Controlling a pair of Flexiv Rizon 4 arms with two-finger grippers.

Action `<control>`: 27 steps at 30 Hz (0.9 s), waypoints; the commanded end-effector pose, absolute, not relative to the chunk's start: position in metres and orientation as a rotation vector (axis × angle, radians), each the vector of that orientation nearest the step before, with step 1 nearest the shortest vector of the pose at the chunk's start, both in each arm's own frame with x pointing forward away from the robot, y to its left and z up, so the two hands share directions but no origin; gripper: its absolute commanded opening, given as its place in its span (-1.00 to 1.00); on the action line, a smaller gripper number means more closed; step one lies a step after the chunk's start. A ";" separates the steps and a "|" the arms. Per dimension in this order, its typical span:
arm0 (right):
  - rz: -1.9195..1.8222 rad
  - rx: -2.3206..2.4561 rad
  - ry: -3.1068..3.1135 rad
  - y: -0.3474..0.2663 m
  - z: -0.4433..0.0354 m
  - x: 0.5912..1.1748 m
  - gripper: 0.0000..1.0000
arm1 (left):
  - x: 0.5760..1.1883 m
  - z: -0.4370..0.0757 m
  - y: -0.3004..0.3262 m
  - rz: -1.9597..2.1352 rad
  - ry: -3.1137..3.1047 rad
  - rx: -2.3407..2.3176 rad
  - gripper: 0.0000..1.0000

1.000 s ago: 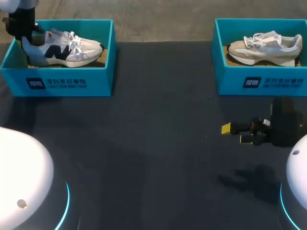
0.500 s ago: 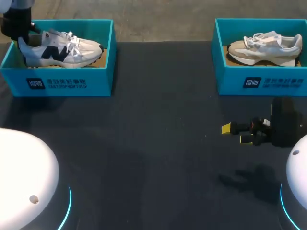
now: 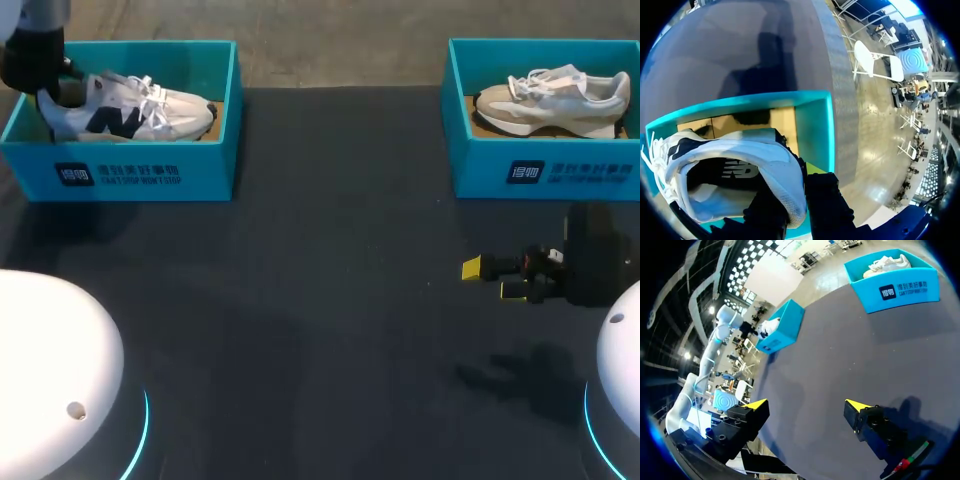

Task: Take the shoe out of the shoebox, open the shoe tongue, remove and reinsert the insole, then place the shoe into the shoebox

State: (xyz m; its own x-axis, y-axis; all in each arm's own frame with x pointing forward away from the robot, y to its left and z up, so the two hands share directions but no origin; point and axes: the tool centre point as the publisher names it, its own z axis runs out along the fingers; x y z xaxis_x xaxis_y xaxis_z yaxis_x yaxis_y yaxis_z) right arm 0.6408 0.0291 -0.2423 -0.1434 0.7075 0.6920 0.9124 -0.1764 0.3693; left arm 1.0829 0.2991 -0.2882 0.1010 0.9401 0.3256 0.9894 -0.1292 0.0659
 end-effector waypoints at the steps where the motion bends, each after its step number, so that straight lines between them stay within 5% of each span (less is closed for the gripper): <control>1: -1.223 -1.877 -1.838 0.028 -0.240 0.637 1.00 | 1.081 -0.290 0.300 -0.439 -1.958 -2.197 -1.00; 27: -1.223 -1.877 -1.838 0.028 -0.240 0.637 1.00 | 1.081 -0.327 0.301 -0.409 -1.963 -2.126 -1.00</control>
